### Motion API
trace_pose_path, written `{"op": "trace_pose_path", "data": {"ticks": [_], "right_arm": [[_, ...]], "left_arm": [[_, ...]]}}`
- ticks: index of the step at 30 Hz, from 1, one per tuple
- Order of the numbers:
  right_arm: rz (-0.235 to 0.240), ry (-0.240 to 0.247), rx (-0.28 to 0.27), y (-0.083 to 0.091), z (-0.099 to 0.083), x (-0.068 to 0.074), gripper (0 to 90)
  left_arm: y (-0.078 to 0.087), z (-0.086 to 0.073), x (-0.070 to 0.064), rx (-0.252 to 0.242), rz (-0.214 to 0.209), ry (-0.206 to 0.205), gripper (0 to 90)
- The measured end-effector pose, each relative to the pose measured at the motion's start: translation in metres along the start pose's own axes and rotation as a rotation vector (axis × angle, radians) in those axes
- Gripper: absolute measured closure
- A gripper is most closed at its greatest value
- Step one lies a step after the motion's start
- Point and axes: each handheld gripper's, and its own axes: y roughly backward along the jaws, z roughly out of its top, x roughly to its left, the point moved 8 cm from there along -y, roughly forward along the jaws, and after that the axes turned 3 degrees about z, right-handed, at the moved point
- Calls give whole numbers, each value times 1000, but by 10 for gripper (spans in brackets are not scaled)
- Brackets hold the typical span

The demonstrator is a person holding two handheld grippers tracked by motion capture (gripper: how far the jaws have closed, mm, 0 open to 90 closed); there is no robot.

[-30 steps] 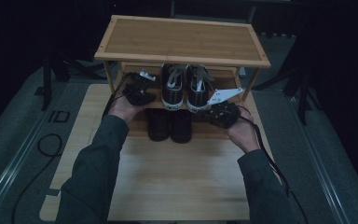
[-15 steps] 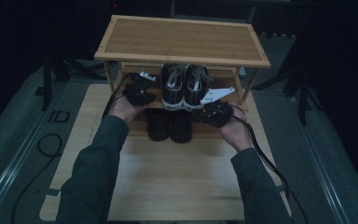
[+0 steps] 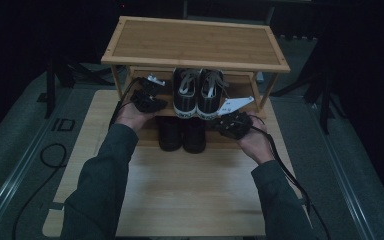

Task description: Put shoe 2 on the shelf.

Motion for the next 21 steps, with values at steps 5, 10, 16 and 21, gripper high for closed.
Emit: {"op": "trace_pose_path", "data": {"ticks": [5, 10, 16, 21], "right_arm": [[1, -11, 6, 5, -10, -3, 900], [-2, -33, 15, 12, -21, -8, 896], [-10, -62, 33, 17, -36, -13, 895], [-15, -81, 50, 19, -49, -16, 895]], "left_arm": [[0, 1, 0, 8, 19, -25, 884], [2, 0, 1, 14, 38, -38, 880], [5, -4, 7, 24, 66, -33, 871], [8, -5, 11, 23, 77, -27, 867]]}}
